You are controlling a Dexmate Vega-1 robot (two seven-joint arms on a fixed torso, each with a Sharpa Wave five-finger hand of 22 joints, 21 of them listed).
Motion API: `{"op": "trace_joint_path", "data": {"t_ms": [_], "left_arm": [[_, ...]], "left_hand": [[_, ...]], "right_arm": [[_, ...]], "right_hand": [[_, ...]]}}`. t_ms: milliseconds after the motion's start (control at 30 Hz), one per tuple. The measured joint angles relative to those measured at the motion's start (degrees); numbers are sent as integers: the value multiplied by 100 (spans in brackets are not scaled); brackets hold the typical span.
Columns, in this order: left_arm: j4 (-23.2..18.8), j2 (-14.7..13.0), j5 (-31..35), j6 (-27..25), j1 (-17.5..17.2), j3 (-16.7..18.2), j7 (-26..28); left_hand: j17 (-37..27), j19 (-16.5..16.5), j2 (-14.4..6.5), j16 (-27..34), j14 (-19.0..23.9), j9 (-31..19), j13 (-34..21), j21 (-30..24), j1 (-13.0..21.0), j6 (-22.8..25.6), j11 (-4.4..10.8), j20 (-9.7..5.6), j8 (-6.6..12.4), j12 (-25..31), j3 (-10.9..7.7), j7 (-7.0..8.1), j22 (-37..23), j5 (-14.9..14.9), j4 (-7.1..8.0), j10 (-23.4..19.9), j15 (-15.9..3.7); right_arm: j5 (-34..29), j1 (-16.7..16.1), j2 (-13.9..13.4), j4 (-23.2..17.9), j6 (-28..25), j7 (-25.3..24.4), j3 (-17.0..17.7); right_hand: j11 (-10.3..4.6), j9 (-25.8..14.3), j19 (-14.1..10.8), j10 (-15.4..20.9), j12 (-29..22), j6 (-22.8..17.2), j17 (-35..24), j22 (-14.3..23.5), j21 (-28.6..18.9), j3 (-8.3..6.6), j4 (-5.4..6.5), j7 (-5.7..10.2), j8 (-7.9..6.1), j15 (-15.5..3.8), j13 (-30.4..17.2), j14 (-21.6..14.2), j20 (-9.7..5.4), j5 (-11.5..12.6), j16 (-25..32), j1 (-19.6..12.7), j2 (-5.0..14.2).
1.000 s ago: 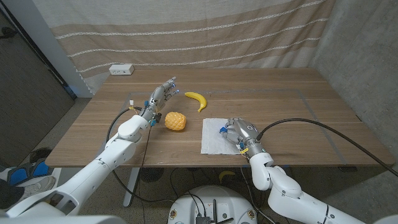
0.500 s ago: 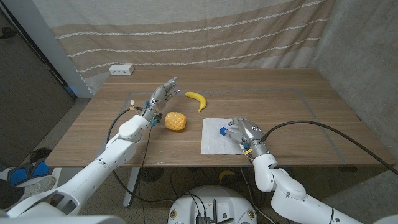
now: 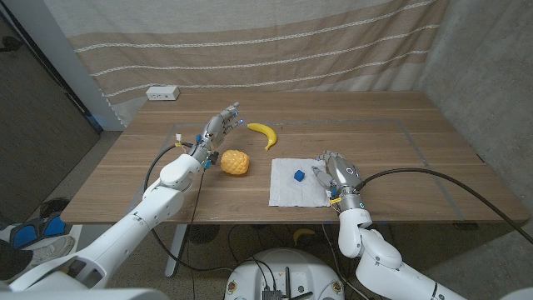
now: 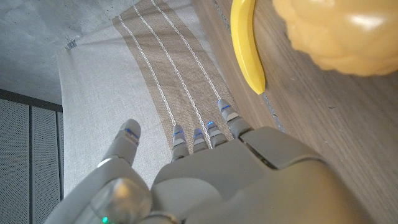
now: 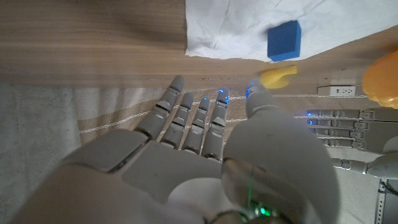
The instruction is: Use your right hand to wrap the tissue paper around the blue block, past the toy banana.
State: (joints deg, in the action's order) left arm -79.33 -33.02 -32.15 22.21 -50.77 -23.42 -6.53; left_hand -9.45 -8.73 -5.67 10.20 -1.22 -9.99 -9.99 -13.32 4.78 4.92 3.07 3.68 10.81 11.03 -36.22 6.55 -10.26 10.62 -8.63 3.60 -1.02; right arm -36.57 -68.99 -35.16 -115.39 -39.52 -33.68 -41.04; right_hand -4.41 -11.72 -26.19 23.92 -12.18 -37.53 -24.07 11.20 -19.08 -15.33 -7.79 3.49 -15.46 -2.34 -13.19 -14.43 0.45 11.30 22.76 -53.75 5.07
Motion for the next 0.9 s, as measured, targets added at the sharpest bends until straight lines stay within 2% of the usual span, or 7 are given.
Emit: {"op": "trace_joint_path", "data": {"t_ms": [100,333,367,433,900], "left_arm": [[-47,-14,11,1,-24,0,34],[-72,-19,29,1,-38,1,92],[-72,-19,30,1,-38,1,94],[-157,-35,38,-5,-80,10,116],[-230,-52,64,-80,-115,16,206]], "left_hand": [[0,0,0,0,0,0,0,0,0,0,0,0,0,0,0,0,0,0,0,0,0],[0,0,0,0,0,0,0,24,0,0,0,0,0,0,0,0,0,0,0,0,0],[0,0,0,0,0,0,0,44,0,0,0,0,0,0,0,0,0,0,0,0,0],[0,0,0,0,0,0,0,44,0,0,0,0,0,0,0,0,0,0,0,0,0],[0,0,0,0,0,0,0,44,0,0,0,0,0,0,0,0,0,0,0,0,0]], "right_arm": [[-3,48,56,78,-123,-85,-18],[1,177,133,251,-178,-112,-65],[80,200,141,275,-309,-134,-77],[113,236,151,314,-352,-134,-93],[311,527,179,585,-558,-68,-224]], "right_hand": [[0,0,2,0,32,1,0,0,0,24,23,-1,0,19,0,22,41,-17,-16,123,-18],[0,0,11,1,32,32,0,0,0,55,20,-32,0,-1,0,42,50,-29,-16,121,-16],[20,0,11,-20,32,32,0,0,0,55,20,-32,0,-1,0,42,49,-28,-16,122,-17],[31,0,11,-30,32,31,0,0,0,71,36,-32,0,-1,1,41,49,-50,-16,203,-99],[21,-1,42,-83,32,62,1,0,0,103,68,-63,45,-1,1,104,80,-50,-64,248,-53]]}}
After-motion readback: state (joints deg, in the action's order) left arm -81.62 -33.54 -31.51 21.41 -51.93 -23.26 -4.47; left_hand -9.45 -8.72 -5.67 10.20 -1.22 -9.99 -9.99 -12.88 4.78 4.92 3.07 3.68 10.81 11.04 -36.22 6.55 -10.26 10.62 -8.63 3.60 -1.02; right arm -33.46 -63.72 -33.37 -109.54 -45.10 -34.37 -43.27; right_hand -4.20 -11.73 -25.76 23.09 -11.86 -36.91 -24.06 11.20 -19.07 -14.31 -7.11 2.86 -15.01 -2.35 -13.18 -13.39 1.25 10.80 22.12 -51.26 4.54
